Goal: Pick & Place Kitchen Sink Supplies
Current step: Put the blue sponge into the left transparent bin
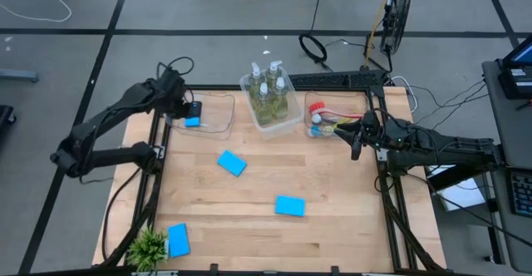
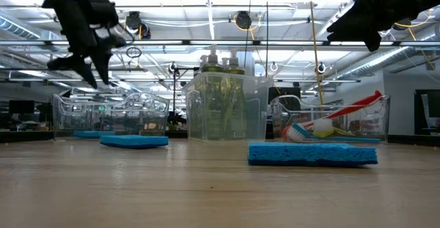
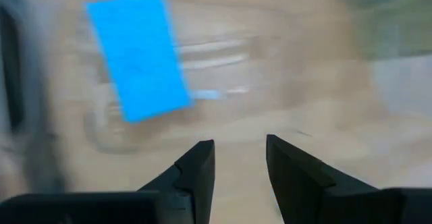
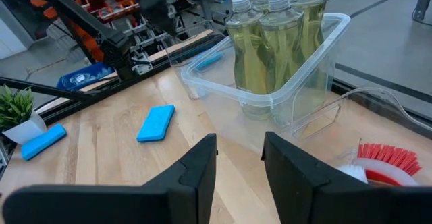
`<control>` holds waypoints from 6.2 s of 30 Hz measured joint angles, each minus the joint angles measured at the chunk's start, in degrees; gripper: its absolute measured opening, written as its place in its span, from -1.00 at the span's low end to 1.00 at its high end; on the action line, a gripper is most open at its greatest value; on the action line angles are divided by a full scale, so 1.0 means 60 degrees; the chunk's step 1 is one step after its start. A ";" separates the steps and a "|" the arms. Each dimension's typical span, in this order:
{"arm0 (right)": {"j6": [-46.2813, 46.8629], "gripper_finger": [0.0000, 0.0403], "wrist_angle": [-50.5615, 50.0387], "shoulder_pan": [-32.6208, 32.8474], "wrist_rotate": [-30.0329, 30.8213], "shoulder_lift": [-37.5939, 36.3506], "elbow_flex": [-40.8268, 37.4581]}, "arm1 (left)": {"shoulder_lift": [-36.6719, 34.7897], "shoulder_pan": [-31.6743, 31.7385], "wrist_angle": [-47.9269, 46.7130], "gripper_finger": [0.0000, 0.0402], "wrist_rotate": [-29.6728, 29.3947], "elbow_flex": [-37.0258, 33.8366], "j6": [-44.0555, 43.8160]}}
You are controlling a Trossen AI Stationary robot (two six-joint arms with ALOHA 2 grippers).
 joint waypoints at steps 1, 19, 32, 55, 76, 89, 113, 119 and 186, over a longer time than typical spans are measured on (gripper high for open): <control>0.0003 -0.46 -0.0001 0.0000 0.0000 0.0000 0.0000 | -0.0247 -0.0186 0.0030 -0.34 0.0185 0.0000 -0.0261; -0.0026 -0.45 0.0001 -0.0001 0.0013 0.0001 0.0000 | -0.1471 -0.6687 0.2215 -0.47 -0.0616 0.0007 -0.7031; -0.0034 -0.46 0.0000 0.0001 0.0007 0.0001 0.0000 | 0.0536 -1.0197 0.2470 -0.54 -0.2363 0.0011 -1.1964; -0.0287 -0.45 -0.0002 0.0002 -0.0007 0.0001 0.0000 | 0.3325 -1.0895 0.3248 -0.25 -0.4178 -0.0011 -1.4089; -0.0613 -0.46 0.0001 -0.0002 -0.0007 0.0001 0.0000 | 0.6041 -0.9980 0.4475 0.23 -0.3632 0.0033 -1.5834; -0.0818 -0.46 0.0001 0.0000 0.0007 0.0000 0.0000 | 0.6397 -1.0404 0.4332 -0.67 -0.3285 0.0007 -1.5852; 0.0082 -0.46 0.1524 0.0002 0.0000 0.0001 0.0007 | 0.5148 -1.2252 0.5384 -0.99 -0.3400 -0.0059 -1.4158; 0.0747 -0.46 0.1626 0.0002 0.0000 0.0001 0.0007 | 0.4447 -1.2225 0.6334 -0.99 -0.4490 -0.0040 -1.1525; 0.0722 -0.46 0.1575 -0.0002 0.0025 0.0027 0.0007 | 0.1903 -0.5151 -0.2304 -1.00 -0.4757 0.4386 -0.2374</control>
